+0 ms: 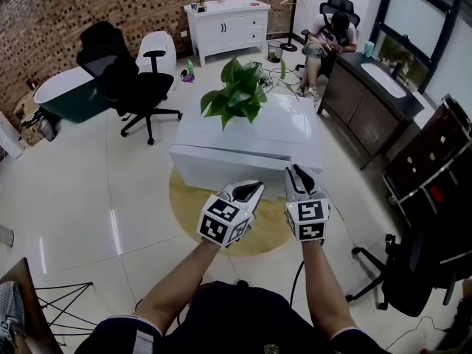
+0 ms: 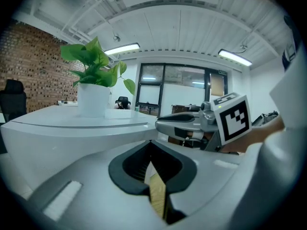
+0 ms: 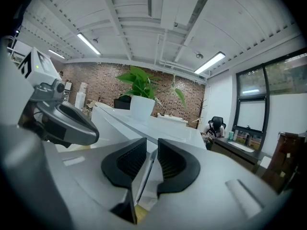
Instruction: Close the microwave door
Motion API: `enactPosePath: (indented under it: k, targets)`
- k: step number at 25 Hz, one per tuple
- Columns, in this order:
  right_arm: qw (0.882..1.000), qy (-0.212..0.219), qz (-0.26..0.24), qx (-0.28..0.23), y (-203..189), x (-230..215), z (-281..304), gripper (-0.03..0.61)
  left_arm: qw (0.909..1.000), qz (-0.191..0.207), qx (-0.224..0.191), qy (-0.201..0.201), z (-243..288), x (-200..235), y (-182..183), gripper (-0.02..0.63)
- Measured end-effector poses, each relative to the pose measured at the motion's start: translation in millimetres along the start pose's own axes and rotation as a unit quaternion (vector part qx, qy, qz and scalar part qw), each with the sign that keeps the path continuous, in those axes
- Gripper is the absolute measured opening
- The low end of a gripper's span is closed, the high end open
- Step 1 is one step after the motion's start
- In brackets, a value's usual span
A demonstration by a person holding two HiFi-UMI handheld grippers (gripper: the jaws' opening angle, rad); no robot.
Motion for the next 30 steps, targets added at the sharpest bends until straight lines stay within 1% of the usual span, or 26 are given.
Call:
enactPosePath:
  k: [5, 12, 25, 30]
  targets:
    - [1.0, 0.009, 0.013, -0.009, 0.7, -1.7, -4.1, 0.074, 0.9999, -0.002, 0.002, 0.012, 12.4, 6.9, -2.5, 0.012]
    - [0.999, 0.006, 0.03, -0.025, -3.3, -15.7, -31.7, 0.069, 0.9993, -0.009, 0.008, 0.035, 26.8, 16.6, -6.5, 0.012]
    - [0.998, -0.016, 0.051, -0.015, -22.8, -28.7, -56.6, 0.057, 0.998, -0.015, 0.005, 0.062, 38.0, 26.6, -4.5, 0.011]
    - [0.998, -0.024, 0.052, -0.014, -24.7, -35.5, -60.9, 0.051, 0.9979, -0.025, 0.004, 0.059, 39.5, 27.3, -3.6, 0.011]
Point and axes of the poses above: the fingertips, and each gripper's own axes: z forward along the fingers, x to its left, y out of its top, the point moved 3 cm from there along -z, backward along the fingers, and after that the axes turned 1 degree about x, right-handed, at the moved point
